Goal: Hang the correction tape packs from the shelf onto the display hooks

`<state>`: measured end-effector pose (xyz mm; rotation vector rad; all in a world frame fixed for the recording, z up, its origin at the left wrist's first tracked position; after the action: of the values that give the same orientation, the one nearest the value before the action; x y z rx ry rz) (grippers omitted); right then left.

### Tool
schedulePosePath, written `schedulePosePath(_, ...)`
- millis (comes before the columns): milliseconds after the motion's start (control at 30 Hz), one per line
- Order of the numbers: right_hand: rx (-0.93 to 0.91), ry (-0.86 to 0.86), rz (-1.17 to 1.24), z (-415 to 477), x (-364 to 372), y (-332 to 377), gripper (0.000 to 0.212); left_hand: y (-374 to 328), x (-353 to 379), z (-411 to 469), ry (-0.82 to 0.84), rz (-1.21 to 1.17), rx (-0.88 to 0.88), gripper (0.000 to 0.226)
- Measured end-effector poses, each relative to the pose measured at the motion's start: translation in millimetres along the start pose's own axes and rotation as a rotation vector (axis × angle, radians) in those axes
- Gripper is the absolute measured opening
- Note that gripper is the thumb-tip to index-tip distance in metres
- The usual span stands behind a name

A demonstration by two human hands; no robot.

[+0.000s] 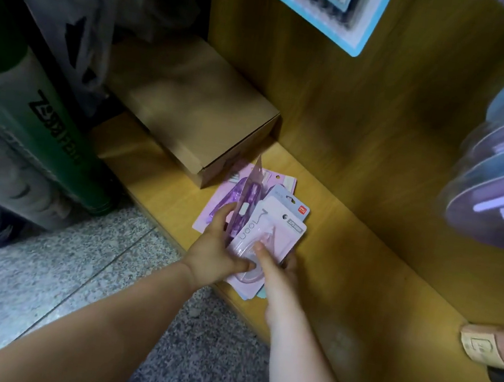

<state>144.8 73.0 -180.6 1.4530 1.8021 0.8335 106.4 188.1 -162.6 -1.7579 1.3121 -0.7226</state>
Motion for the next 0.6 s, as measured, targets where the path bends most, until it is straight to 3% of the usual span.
schedulePosePath(233,0.014,-0.041,0.13,0,5,-7,0.063,15,-11,5,-0.053,-0.161,-0.184,0.061)
schedulePosePath(367,0.043,-0.018,0.167,-1,4,-10,0.061,25,-13,1,-0.028,-0.137,-0.239,0.03)
schedulePosePath(600,0.083,0.072,0.265,-7,10,-7,0.049,37,-20,-6,-0.091,-0.299,-0.332,0.023)
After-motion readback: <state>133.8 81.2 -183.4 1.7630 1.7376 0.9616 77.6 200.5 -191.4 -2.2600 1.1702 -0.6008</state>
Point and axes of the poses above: each hand's wrist, its own z-axis towards the middle knuckle, its own x-axis out of the palm, y = z × x, the point moved 6 cm from there along z, towards the middle knuckle, and after that the axes turned 5 degrees about -x, right-handed, at the moved point
